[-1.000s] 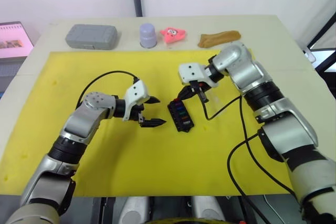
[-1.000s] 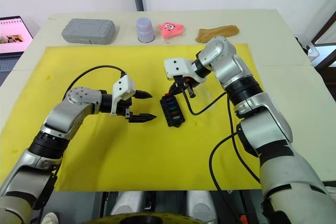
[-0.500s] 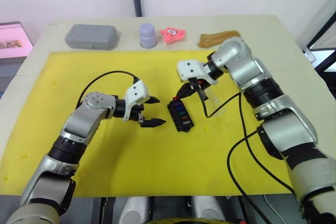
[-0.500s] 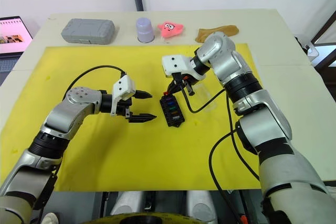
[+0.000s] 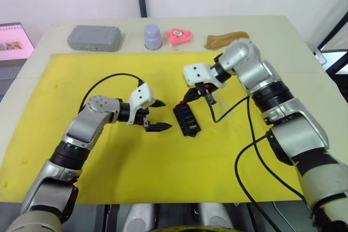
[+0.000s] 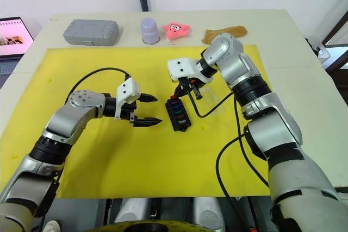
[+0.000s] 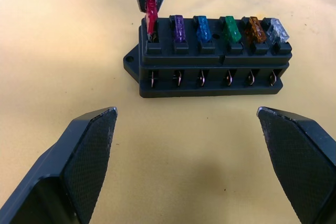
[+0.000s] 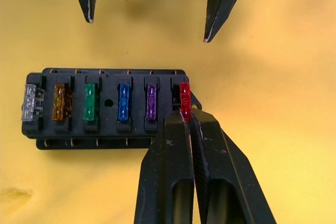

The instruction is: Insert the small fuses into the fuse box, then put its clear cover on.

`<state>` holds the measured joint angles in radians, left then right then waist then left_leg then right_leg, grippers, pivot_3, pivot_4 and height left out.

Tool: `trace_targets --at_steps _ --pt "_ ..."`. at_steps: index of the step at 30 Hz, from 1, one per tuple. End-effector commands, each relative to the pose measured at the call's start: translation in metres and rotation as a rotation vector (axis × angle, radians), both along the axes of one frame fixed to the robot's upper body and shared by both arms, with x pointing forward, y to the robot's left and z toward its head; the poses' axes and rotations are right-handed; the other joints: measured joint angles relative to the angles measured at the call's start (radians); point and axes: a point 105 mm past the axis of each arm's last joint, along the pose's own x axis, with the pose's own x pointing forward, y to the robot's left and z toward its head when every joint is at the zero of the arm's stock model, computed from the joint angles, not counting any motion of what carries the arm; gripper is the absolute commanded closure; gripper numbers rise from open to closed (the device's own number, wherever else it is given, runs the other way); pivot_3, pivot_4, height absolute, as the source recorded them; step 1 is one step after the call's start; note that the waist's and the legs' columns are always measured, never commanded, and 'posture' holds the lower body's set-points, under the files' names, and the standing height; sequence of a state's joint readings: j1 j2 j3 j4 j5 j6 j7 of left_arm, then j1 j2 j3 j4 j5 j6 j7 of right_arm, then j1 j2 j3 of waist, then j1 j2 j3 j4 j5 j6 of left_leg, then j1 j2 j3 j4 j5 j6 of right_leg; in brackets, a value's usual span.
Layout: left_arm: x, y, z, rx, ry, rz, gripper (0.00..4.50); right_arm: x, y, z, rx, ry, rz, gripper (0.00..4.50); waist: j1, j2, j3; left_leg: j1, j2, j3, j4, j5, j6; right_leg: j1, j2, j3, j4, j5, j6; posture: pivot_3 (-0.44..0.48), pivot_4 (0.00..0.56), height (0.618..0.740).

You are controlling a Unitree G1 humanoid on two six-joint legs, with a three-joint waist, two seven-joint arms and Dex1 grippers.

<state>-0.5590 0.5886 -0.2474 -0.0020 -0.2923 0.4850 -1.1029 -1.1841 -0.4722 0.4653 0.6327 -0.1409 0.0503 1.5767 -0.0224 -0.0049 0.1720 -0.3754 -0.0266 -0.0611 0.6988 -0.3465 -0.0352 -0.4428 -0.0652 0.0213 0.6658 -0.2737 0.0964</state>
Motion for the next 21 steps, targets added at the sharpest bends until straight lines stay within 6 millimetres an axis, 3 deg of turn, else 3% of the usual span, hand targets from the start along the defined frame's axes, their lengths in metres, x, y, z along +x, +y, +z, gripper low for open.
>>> trace_targets --at_steps 1,21 --pt "0.0 0.002 0.013 -0.013 -0.058 0.0 0.02 0.0 0.004 0.006 0.0 -0.032 0.023 4.5 0.0 0.0 0.0 0.0 0.0 0.0 0.0 0.0 0.0 0.0 0.0 0.0 0.0 0.0 0.0 0.0 0.15 0.74" --pt "-0.001 0.003 0.012 -0.017 -0.06 0.016 0.02 0.002 0.006 -0.005 -0.035 -0.043 0.039 4.5 -0.004 0.0 0.0 0.0 0.0 0.0 0.0 0.0 0.0 0.0 0.0 0.0 0.0 0.0 0.0 0.0 0.15 0.74"
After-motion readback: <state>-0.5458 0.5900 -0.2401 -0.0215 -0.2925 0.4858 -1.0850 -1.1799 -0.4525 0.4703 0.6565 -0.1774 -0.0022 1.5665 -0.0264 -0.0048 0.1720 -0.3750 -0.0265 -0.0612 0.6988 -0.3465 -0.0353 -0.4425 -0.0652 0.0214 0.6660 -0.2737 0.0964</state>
